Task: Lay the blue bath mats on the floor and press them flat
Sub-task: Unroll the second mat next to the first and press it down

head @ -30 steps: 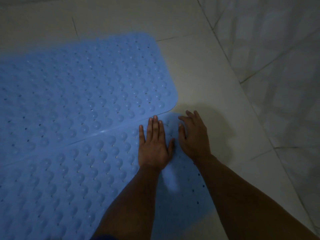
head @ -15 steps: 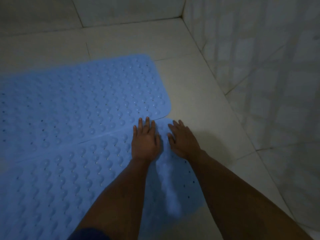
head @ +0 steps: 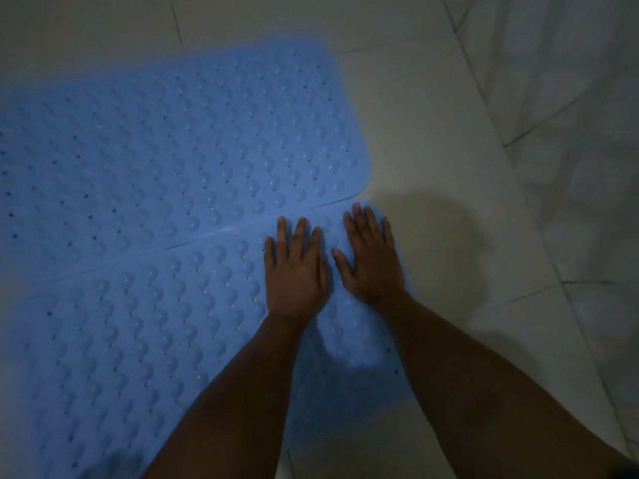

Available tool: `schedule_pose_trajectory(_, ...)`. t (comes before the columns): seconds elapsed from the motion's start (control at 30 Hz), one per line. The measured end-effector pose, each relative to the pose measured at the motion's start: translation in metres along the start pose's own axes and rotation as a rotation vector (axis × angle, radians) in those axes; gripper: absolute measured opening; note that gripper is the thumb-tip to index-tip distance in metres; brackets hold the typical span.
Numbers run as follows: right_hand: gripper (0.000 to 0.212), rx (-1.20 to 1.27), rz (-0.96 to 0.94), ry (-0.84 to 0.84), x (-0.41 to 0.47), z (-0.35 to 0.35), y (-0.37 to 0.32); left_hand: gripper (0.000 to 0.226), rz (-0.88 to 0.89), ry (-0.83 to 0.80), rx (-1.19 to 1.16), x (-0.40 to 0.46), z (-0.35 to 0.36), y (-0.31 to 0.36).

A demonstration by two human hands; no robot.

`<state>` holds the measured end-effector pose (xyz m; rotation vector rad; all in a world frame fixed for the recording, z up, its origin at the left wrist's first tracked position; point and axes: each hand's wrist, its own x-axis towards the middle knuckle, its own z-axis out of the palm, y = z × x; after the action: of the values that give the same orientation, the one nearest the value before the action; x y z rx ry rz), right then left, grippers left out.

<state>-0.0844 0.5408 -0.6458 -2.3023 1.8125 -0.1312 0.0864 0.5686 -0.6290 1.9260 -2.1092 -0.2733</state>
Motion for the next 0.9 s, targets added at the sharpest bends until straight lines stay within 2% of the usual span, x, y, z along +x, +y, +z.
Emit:
schedule_pose_trajectory(0.27, 0.071, 0.021, 0.0, 0.034, 0.0, 0.004, 0.001, 0.051, -0.007, -0.005, -0.027, -0.007, -0.002, 0.001)
schedule_pose_trajectory(0.37, 0.079, -0.003, 0.001, 0.019, 0.0, 0.004, 0.002, 0.052, -0.002, -0.003, -0.029, -0.017, 0.0, -0.002)
schedule_pose_trajectory(0.5, 0.096, 0.074, 0.019, -0.145, 0.003, -0.011, -0.002, 0.053, -0.01, -0.013, -0.029, -0.039, -0.011, -0.006)
schedule_pose_trajectory(0.6, 0.086, 0.215, 0.085, -0.389, 0.023, -0.042, 0.003, 0.056, -0.034, -0.057, -0.008, -0.052, -0.019, 0.002)
schedule_pose_trajectory(0.63, 0.078, 0.232, 0.109, -0.404, 0.029, -0.053, 0.006, 0.057, -0.044, -0.082, 0.0, -0.056, -0.019, 0.007)
schedule_pose_trajectory(0.77, 0.056, 0.224, 0.179, -0.183, 0.02, -0.072, 0.007, 0.062, 0.024, -0.107, 0.021, -0.052, -0.009, 0.027)
schedule_pose_trajectory(0.9, 0.052, 0.25, 0.187, -0.02, 0.016, -0.052, 0.0, 0.074, 0.107, -0.144, 0.061, -0.038, 0.023, 0.033)
